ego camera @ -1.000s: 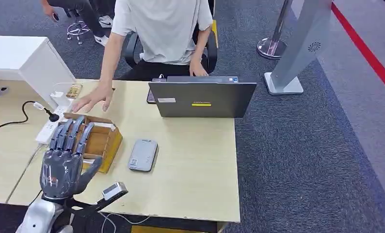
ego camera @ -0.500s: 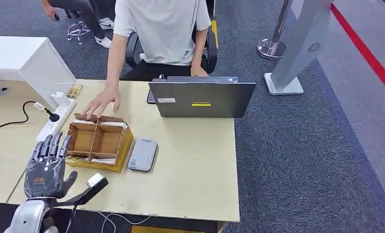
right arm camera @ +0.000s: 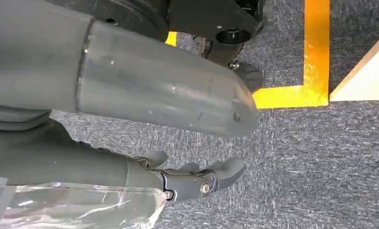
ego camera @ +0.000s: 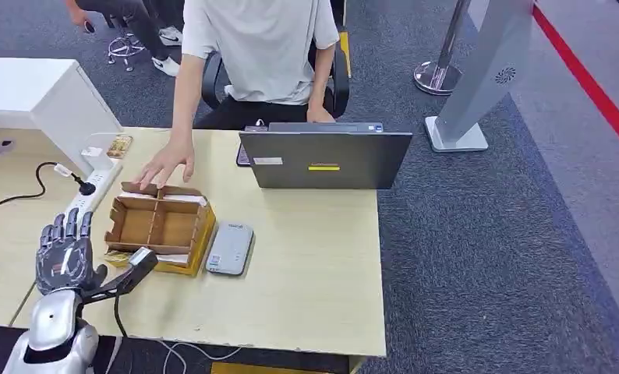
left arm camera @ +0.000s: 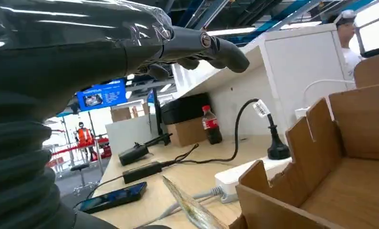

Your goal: Pass the card to the sensor for recognition and then transmit it.

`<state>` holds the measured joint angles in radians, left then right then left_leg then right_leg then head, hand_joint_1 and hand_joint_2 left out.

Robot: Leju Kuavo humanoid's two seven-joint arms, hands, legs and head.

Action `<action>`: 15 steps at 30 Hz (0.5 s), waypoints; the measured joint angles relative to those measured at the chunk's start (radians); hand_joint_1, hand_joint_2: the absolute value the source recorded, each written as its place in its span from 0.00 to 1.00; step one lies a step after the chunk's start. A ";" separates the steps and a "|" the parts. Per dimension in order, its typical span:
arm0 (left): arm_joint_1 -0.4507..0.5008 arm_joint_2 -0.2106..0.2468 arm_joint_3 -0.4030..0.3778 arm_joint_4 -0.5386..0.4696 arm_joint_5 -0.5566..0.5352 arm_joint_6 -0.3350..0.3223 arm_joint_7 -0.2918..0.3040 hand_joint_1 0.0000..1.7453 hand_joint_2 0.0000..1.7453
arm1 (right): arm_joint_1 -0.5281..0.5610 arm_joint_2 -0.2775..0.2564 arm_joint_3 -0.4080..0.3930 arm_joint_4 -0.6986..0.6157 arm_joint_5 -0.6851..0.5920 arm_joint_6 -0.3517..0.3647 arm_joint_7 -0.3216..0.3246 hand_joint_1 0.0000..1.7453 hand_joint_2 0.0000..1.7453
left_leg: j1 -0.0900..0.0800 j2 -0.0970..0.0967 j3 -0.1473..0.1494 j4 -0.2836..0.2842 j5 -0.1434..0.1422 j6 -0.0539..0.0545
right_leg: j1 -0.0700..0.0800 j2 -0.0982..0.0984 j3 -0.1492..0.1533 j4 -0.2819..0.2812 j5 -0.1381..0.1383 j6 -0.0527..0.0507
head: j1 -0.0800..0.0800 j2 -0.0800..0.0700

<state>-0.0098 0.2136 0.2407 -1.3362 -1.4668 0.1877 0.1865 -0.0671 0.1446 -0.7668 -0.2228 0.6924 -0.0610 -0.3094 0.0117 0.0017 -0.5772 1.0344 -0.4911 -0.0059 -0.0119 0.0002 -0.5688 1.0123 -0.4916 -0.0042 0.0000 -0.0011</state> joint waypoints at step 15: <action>-0.038 -0.014 -0.018 0.045 -0.008 0.037 -0.013 0.00 1.00 | -0.002 0.000 0.001 0.000 0.006 0.013 -0.008 0.00 0.00 | 0.000 0.001 0.000 0.000 0.000 0.000 | 0.000 0.001 0.000 0.000 0.000 0.000 | 0.000 0.000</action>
<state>-0.0473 0.1995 0.2232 -1.2909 -1.4752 0.2243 0.1732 -0.0693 0.1446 -0.7660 -0.2224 0.6981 -0.0477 -0.3170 0.0117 0.0022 -0.5771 1.0344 -0.4910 -0.0060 -0.0119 0.0008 -0.5690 1.0123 -0.4915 -0.0042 0.0004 -0.0011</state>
